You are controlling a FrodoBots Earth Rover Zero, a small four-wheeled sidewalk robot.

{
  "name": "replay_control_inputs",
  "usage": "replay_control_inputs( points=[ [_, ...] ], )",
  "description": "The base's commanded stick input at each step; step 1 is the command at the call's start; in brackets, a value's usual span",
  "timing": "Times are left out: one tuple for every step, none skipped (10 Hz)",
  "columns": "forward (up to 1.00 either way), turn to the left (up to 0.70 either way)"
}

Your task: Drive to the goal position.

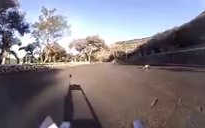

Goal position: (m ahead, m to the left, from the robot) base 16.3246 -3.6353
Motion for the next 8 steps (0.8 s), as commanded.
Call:
replay_control_inputs(
  points=[
    [0.5,0.0],
    [0.5,-0.02],
    [0.5,-0.21],
    [0.5,-0.4],
    [0.5,-0.35],
    [0.5,-0.1],
    [0.5,-0.37],
    [0.5,-0.5]
  ],
)
